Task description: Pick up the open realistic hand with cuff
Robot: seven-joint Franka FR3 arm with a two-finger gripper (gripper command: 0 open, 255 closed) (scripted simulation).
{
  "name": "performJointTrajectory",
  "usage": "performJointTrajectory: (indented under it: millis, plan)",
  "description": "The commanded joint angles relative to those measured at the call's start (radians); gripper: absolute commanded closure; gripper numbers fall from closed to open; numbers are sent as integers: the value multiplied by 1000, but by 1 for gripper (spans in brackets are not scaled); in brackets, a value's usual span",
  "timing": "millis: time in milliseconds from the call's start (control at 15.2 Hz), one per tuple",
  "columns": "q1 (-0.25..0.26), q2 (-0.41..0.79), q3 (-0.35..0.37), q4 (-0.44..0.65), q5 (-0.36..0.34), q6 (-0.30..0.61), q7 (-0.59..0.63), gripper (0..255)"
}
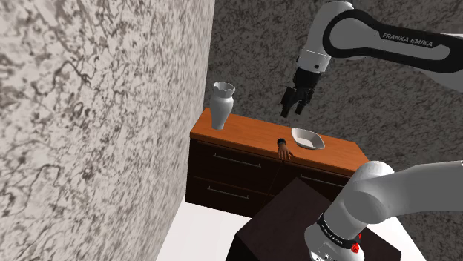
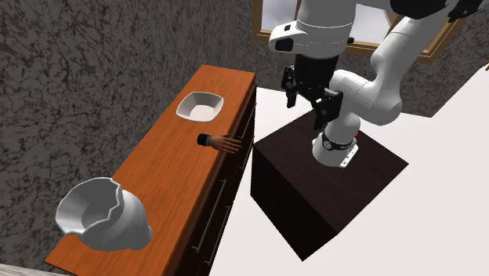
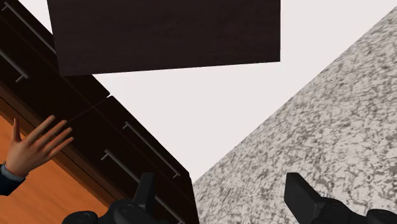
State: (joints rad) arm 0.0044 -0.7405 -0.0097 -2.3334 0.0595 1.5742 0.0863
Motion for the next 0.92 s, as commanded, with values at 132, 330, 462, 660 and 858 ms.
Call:
performJointTrajectory:
  millis: [132, 330, 462, 660, 858]
  plan:
    - [-19, 23, -15, -34, -17, 57, -2, 0]
    - [-48, 65, -39, -77, -43, 143, -3, 0]
    - [-68, 99, -56, -100, -59, 201, -4, 0]
    - [-97, 156, -82, -128, -83, 289, -3, 0]
    - [-126, 223, -109, -147, -105, 376, -3, 0]
